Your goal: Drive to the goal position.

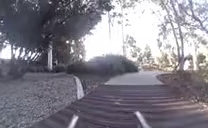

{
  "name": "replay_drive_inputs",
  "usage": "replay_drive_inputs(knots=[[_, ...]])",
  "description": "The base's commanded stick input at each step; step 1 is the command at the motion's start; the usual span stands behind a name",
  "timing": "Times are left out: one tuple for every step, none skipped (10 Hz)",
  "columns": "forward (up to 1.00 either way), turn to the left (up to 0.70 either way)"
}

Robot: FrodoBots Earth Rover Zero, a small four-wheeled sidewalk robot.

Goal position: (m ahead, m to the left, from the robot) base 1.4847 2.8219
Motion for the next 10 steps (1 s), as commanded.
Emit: replay_drive_inputs(knots=[[0.00, 1.00], [0.00, 1.00], [0.00, 1.00], [0.00, 1.00], [0.00, 1.00], [0.00, 1.00], [0.00, 1.00], [0.00, 1.00], [0.00, 1.00], [0.00, 1.00]])
